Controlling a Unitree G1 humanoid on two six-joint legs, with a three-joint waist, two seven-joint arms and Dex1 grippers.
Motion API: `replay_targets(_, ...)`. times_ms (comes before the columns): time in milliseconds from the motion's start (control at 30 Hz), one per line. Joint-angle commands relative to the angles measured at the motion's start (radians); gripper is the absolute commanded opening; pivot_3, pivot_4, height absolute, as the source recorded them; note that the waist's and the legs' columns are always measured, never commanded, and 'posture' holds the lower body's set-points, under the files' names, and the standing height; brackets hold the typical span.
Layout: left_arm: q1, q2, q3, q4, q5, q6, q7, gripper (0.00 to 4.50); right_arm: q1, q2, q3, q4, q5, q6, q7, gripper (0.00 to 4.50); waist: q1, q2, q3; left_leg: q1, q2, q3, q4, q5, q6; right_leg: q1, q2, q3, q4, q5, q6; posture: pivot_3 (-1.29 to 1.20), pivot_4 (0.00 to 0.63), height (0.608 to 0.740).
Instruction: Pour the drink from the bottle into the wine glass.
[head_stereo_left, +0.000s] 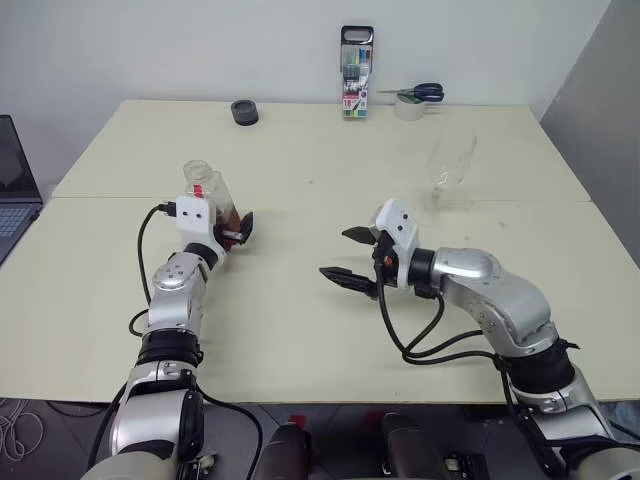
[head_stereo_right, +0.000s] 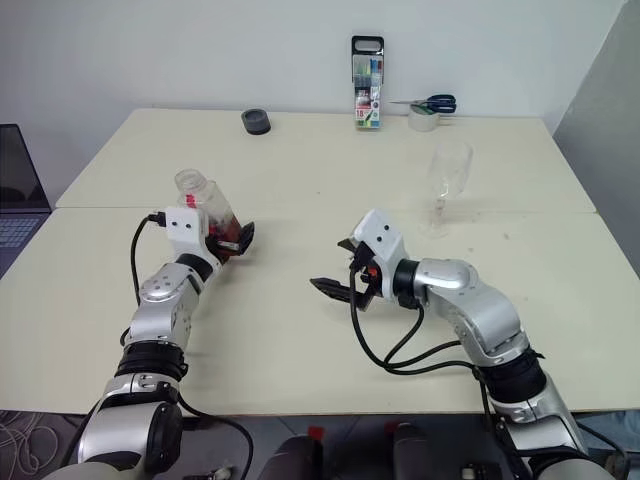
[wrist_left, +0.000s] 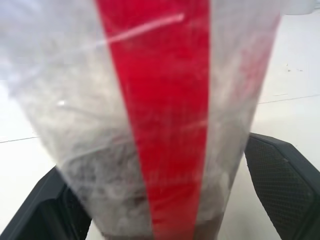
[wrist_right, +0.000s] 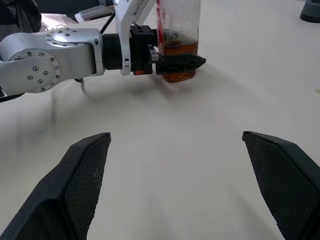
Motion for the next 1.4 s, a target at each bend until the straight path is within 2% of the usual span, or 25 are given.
replay_targets(33,0.018,-0.001,0.021,-0.011,-0.008,-0.044,0.012,4.46,0.012,-0.015,0.002,-0.045,-0.021,-0.061,0.021,4.5,0.0,0.0,0.0,0.0,0.0,0.0,0.0,0.0,0.0,0.0,0.0,0.0,0.0,0.0,0.0,0.0,0.15,0.74)
replay_targets(367,0.118,0.002,0.048,-0.096,-0.021,-0.055,0.024,4.46,0.103,-0.056,0.011,-0.058,-0.122,-0.177,0.011,4.5,0.001,0.0,0.0,0.0,0.0,0.0,0.0,0.0,0.0,0.0,0.0,0.0,0.0,0.0,0.0,0.0,0.15,0.74)
replay_targets(600,0.332,0.029,0.037,-0.405,-0.049,0.018,-0.053,4.46,0.265,-0.057,-0.059,-0.146,-0.138,-0.208,-0.058,4.5,0.005,0.0,0.0,0.0,0.001,0.0,-0.001,0.0,0.0,0.0,0.0,0.001,-0.001,0.0,0.0,0.0,0.15,0.74)
replay_targets(733,0.473,0.054,0.014,-0.612,-0.096,0.085,-0.143,4.46,0.363,-0.049,-0.109,-0.204,-0.148,-0.197,-0.124,4.5,0.009,0.0,0.0,0.001,0.001,0.0,-0.001,-0.002,0.003,0.001,0.0,0.001,-0.001,0.0,0.0,0.0,0.15,0.74)
replay_targets(867,0.557,0.095,-0.029,-0.74,-0.144,0.144,-0.26,4.46,0.426,-0.011,-0.174,-0.203,-0.167,-0.19,-0.226,4.5,0.016,0.0,0.0,0.003,0.001,0.001,-0.001,-0.002,0.003,0.004,0.0,0.001,-0.003,0.0,0.0,0.0,0.15,0.74)
replay_targets(1067,0.469,0.147,-0.133,-0.79,-0.185,0.19,-0.432,4.46,0.376,0.093,-0.32,-0.066,-0.199,-0.215,-0.407,4.5,0.023,0.0,0.0,0.005,0.002,0.002,-0.001,-0.002,0.003,0.005,0.002,0.001,-0.002,0.0,0.0,0.0,0.15,0.74)
replay_targets(1267,0.28,0.243,-0.182,-0.753,-0.27,0.302,-0.657,4.46,0.234,0.111,-0.393,0.147,-0.191,-0.247,-0.446,4.5,0.015,0.0,0.0,0.005,0.002,0.002,-0.002,-0.002,0.003,0.005,0.003,0.002,-0.002,0.0,0.0,0.0,0.15,0.74)
replay_targets(1400,0.233,0.319,-0.221,-0.76,-0.285,0.326,-0.799,4.46,0.116,0.124,-0.39,0.339,-0.212,-0.343,-0.442,4.5,-0.005,0.002,0.0,0.006,0.003,0.003,-0.004,-0.002,0.003,0.005,0.004,0.003,-0.002,0.0,0.0,0.0,0.15,0.74)
